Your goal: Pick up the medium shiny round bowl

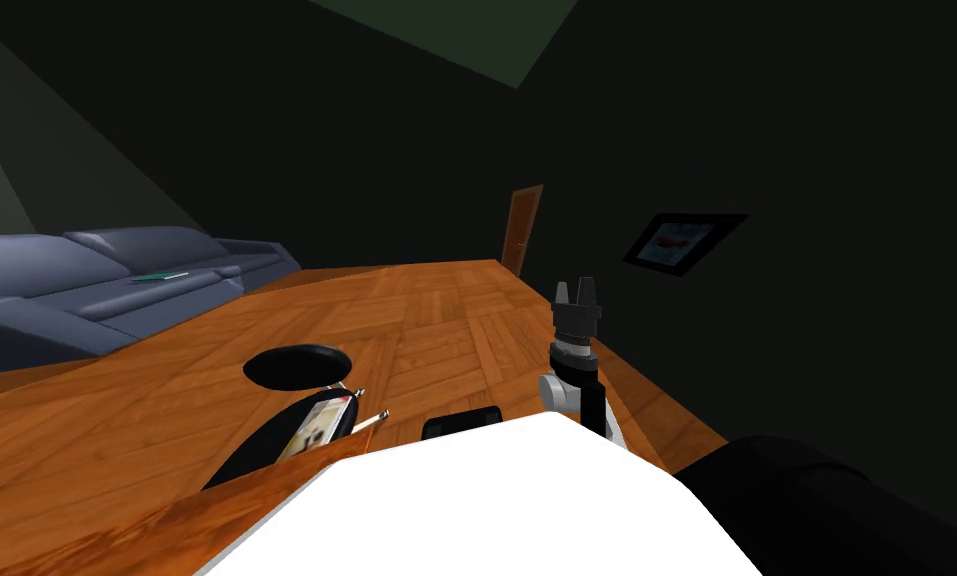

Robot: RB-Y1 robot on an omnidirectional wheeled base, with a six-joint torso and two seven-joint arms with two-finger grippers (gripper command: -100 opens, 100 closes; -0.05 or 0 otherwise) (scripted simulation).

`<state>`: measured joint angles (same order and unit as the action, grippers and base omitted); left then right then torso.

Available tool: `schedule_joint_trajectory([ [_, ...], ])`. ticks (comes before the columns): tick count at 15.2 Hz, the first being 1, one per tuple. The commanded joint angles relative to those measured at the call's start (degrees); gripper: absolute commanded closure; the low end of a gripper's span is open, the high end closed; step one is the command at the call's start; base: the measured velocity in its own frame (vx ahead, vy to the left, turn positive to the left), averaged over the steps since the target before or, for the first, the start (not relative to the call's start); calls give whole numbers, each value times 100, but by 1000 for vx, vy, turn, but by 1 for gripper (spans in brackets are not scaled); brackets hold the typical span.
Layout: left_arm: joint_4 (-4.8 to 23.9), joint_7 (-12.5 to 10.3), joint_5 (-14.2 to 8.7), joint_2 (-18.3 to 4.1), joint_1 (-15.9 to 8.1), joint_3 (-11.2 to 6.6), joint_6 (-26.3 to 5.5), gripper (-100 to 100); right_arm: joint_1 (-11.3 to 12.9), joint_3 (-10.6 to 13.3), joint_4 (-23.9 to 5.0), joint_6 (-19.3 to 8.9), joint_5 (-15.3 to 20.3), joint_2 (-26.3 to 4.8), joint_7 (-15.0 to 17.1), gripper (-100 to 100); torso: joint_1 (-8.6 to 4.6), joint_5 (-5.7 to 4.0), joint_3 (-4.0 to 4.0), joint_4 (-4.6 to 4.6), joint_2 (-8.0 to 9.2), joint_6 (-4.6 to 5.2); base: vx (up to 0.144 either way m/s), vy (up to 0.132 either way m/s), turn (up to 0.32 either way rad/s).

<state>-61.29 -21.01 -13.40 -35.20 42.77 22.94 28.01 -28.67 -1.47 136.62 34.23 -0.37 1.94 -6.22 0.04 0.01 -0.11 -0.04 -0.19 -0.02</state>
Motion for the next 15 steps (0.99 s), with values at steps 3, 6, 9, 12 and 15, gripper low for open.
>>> schedule_joint_trajectory([
  [3, 559, -257, -70, -64, 41, 206, -154, -100, 1, 0, 0, 0, 0, 0, 0, 0, -3, -1, 1, 0, 1, 2, 28, 6, -183],
  [6, 773, -379, -102, -85, 49, 302, -236, -100, 0, 0, 0, 0, 0, 0, 0, 0, 1, 0, -1, -1, -2, -1, 33, 19, -117],
  [9, 888, -379, -102, -85, 49, 302, -236, -100, 0, 0, 0, 0, 0, 0, 0, 0, -2, -1, 0, 0, -1, 1, 21, 11, -64],
  [12, 1154, -496, -132, -99, 53, 395, -317, -100, 0, 0, 0, 0, 0, 0, 0, 0, -5, -2, 1, 1, 1, 2, 22, 4, -108],
  [15, 1552, -715, -185, -103, 49, 570, -470, -100, 0, 0, 0, 0, 0, 0, 0, 0, -4, -2, 0, 0, -1, 2, 31, 7, -147],
])
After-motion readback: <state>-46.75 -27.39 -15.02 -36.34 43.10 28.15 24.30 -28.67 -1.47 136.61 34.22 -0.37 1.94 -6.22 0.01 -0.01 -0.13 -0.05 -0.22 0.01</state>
